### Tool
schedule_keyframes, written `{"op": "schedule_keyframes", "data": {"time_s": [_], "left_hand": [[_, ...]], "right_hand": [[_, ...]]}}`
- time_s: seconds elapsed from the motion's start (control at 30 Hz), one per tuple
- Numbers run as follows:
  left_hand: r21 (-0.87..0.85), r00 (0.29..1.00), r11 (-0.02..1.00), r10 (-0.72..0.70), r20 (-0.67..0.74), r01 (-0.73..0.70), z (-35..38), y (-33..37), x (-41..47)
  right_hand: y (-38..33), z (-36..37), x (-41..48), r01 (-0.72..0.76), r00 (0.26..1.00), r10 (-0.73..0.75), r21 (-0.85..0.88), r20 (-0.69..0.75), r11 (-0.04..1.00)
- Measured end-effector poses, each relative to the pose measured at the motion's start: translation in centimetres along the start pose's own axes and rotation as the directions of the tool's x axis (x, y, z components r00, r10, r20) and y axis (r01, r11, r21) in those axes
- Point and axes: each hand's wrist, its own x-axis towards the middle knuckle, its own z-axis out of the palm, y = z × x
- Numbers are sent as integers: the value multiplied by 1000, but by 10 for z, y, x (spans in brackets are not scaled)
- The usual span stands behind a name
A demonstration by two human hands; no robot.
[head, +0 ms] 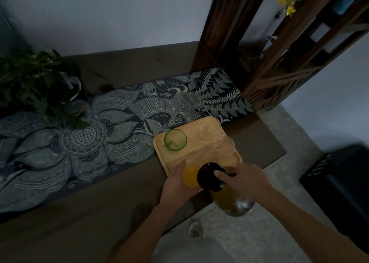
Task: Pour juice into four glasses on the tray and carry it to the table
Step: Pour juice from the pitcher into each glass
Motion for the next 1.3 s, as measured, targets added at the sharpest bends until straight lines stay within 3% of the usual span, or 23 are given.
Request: {"op": "schedule_keyframes", "data": {"time_s": [0.33,0.43,0.53,0.73,0.87,0.97,1.3], "left_hand": [[17,998,998,-58,28,58,-1,7,-2],[96,992,995,-10,-129,23,2,20,-12],[138,941,990,53,-334,-7,12,51,-20],[165,954,986,23,-299,28,66,114,36],[120,940,960,-215,-267,253,105,124,84],[100,910,930,-316,-269,353,123,120,102],[67,860,911,-358,-363,408,142,118,110]], "right_hand": [[65,-3,-6,15,996,-43,343,75,939],[90,-12,3,28,995,-64,409,75,912],[117,-28,15,60,992,-100,422,73,904],[159,-62,49,166,984,-176,332,1,929],[179,-75,74,257,966,-253,246,-49,935],[182,-79,96,293,956,-285,157,-70,943],[162,-68,149,406,899,-409,-53,-158,912]]}}
